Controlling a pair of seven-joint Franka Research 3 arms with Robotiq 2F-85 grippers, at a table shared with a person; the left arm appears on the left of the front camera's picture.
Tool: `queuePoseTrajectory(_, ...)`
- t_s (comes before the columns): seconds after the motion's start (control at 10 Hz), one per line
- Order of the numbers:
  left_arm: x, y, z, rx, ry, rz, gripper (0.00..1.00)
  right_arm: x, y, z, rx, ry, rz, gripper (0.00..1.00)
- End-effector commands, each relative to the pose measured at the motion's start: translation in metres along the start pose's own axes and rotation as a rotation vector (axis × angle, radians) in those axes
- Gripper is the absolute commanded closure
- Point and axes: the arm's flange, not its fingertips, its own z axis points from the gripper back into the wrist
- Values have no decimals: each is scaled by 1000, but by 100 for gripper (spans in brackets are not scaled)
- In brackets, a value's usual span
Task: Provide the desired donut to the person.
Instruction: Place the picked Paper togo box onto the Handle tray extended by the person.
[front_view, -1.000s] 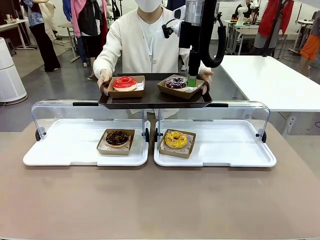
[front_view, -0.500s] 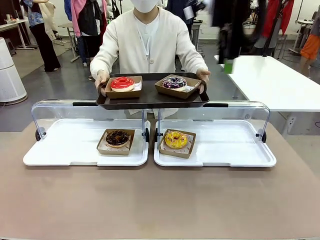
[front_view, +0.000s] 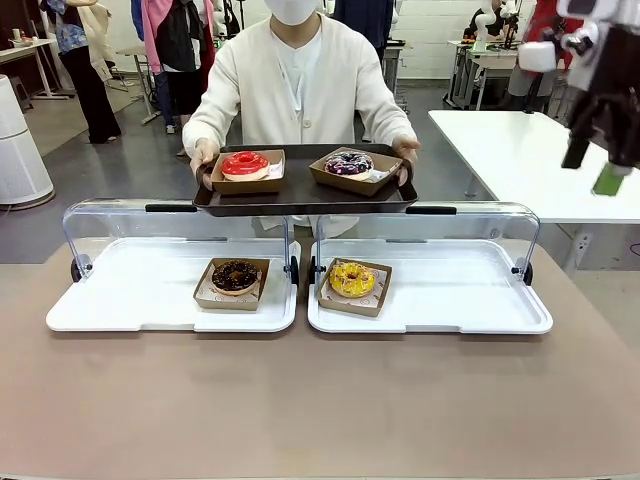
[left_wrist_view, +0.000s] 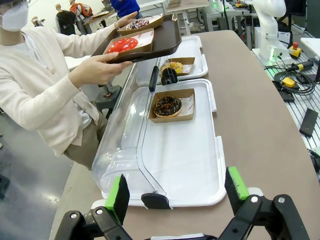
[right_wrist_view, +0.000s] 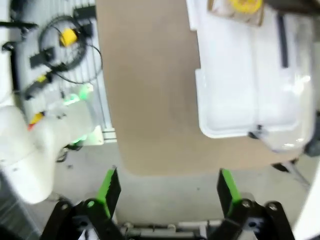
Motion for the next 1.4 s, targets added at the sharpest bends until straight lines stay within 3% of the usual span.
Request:
queuePoseTrajectory(0.0, 3, -1, -1, 0, -2, -4, 0, -19, -8, -22, -34, -60, -6, 0)
queuePoseTrajectory(0.2, 3, -1, -1, 0, -2, -4, 0, -16, -23, -29, -54, -75, -2, 0)
queuePoseTrajectory(0.3, 3, -1, -1, 0, -2, -4, 0, -24, -12, -21, -18, -32, -22, 0)
queuePoseTrajectory(1.3, 3, -1, -1, 0, -2, -4, 0, -24, -12, -21, -18, -32, -22, 0)
